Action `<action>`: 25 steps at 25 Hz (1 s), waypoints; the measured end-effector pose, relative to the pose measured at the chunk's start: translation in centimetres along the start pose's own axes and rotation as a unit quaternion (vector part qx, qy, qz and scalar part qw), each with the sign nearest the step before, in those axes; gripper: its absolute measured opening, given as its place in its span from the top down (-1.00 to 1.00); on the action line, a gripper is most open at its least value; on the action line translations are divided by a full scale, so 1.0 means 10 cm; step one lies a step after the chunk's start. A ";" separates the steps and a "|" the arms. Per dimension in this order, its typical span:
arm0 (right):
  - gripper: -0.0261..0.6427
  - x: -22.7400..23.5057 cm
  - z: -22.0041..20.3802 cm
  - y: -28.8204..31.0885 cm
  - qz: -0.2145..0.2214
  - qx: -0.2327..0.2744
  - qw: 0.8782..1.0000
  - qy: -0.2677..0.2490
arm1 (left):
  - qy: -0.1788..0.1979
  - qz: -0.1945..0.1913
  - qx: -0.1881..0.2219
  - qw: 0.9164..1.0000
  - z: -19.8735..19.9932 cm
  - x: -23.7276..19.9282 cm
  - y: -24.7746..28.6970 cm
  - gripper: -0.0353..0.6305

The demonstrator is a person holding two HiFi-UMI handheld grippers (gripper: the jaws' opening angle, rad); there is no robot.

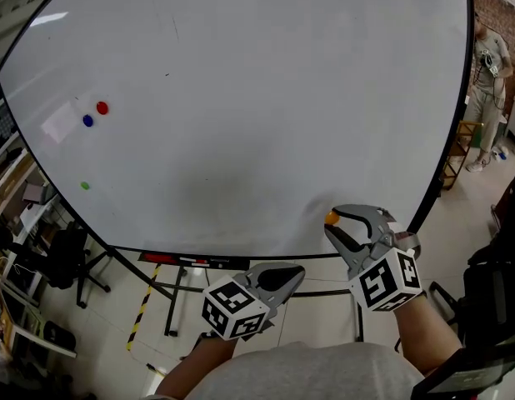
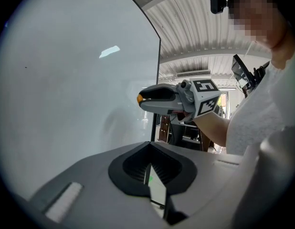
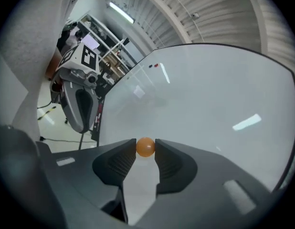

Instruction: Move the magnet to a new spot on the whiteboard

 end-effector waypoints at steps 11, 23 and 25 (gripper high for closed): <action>0.54 0.44 0.06 0.45 -0.063 -0.046 0.990 -0.122 | -0.006 0.000 -0.003 1.000 -0.04 -0.13 -0.01 0.94; 0.54 0.48 -0.04 0.67 -0.112 -0.070 0.976 -0.174 | -0.012 0.004 -0.004 1.000 -0.07 -0.24 -0.03 0.94; 0.54 0.46 -0.05 0.67 -0.119 -0.073 0.973 -0.184 | -0.012 0.005 -0.003 1.000 -0.07 -0.25 -0.03 0.94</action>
Point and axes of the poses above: the fingertips, and each gripper's own axes: y forward along the fingers, x to its right, z out of its top, the point moved 9 cm from there along -y, backward along the fingers, and after that the axes turned 9 degrees about x, right-handed, at the moved point
